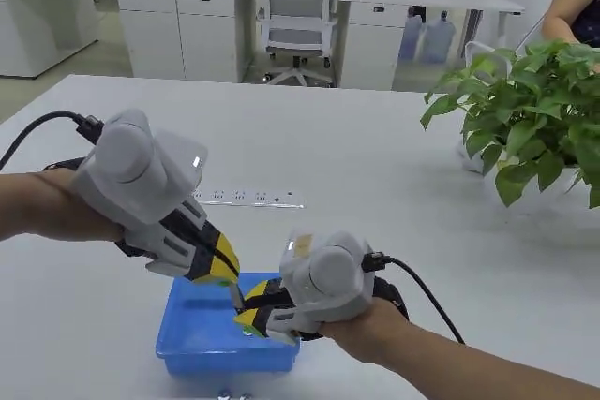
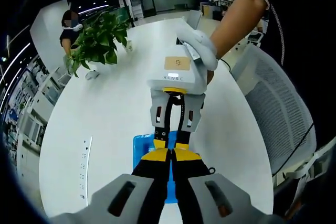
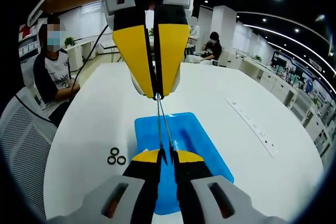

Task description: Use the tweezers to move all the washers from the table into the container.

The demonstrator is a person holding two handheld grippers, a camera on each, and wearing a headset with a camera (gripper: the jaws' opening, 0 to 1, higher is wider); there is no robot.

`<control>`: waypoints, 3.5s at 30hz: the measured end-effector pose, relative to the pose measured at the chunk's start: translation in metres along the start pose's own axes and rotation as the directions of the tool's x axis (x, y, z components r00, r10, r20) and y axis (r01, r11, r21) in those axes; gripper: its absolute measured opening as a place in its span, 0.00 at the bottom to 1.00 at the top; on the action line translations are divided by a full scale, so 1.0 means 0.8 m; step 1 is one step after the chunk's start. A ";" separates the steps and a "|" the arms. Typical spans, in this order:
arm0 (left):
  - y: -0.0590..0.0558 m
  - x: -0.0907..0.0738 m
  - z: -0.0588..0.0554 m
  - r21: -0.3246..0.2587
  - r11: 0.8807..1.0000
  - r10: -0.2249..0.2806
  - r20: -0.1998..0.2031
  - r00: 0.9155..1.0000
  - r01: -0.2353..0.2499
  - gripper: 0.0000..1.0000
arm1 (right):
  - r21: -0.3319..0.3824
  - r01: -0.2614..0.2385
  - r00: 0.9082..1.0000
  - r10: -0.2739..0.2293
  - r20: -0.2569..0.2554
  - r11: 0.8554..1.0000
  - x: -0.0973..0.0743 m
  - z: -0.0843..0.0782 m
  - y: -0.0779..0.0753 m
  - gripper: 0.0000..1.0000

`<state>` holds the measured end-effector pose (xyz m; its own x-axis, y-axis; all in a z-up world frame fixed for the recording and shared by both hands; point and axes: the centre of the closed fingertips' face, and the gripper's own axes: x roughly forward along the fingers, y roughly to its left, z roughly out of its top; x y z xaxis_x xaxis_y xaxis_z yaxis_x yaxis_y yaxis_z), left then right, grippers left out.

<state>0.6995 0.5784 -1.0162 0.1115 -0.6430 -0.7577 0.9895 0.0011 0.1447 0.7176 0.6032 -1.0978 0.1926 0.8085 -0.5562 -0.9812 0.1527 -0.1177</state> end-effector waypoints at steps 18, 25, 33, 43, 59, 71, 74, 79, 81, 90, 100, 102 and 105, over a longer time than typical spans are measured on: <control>-0.039 -0.009 0.016 0.009 1.000 -0.005 -0.005 1.000 0.005 0.05 | -0.019 0.012 0.999 -0.011 0.043 1.000 -0.019 0.008 0.039 0.11; -0.052 -0.002 0.017 0.018 1.000 -0.017 -0.010 1.000 0.017 0.05 | -0.017 0.014 0.999 -0.013 0.042 1.000 -0.020 0.002 0.051 0.11; -0.064 0.006 0.012 0.024 0.999 -0.026 -0.015 1.000 0.026 0.05 | -0.011 0.015 0.999 -0.015 0.037 1.000 -0.017 -0.008 0.063 0.11; -0.075 0.022 -0.001 0.025 0.999 -0.036 -0.020 0.999 0.036 0.05 | -0.002 0.010 1.000 -0.010 0.018 1.000 -0.009 -0.025 0.074 0.12; -0.087 0.042 -0.018 0.009 0.998 -0.058 -0.030 0.998 0.058 0.05 | 0.038 -0.004 1.000 0.004 -0.014 0.999 0.007 -0.050 0.087 0.12; -0.084 0.053 -0.027 -0.017 0.997 -0.082 -0.031 0.996 0.081 0.05 | 0.054 -0.011 0.999 0.012 -0.032 0.998 0.011 -0.062 0.087 0.12; -0.082 0.056 -0.029 -0.021 0.996 -0.087 -0.031 0.996 0.087 0.05 | 0.068 -0.006 0.999 0.008 -0.032 0.998 0.012 -0.065 0.085 0.12; -0.080 0.059 -0.030 -0.026 0.995 -0.094 -0.034 0.995 0.093 0.05 | 0.078 -0.010 0.999 0.013 -0.034 0.997 0.013 -0.068 0.084 0.12; -0.079 0.061 -0.029 -0.029 0.995 -0.095 -0.027 0.995 0.094 0.05 | 0.079 -0.009 0.999 0.012 -0.033 0.997 0.014 -0.068 0.082 0.13; -0.071 0.063 -0.027 -0.068 0.993 -0.096 -0.010 0.995 0.095 0.05 | 0.108 -0.010 0.999 0.014 -0.034 0.994 0.015 -0.069 0.080 0.13; -0.066 0.065 -0.027 -0.086 0.989 -0.118 -0.011 0.993 0.117 0.05 | 0.108 -0.009 0.999 0.013 -0.030 0.994 0.012 -0.066 0.078 0.12; -0.068 0.066 -0.026 -0.081 0.989 -0.122 -0.009 0.992 0.121 0.05 | 0.109 -0.009 0.999 0.013 -0.031 0.994 0.011 -0.066 0.079 0.11; -0.069 0.068 -0.024 -0.082 0.989 -0.124 -0.002 0.992 0.123 0.05 | 0.105 -0.004 0.999 0.007 -0.035 0.995 0.011 -0.067 0.079 0.10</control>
<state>0.6523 0.5579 -1.0775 -0.0119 -0.6366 -0.7711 0.9999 -0.0154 -0.0027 0.6575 0.5893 -1.1543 0.1856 0.7891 -0.5855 -0.9776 0.2085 -0.0290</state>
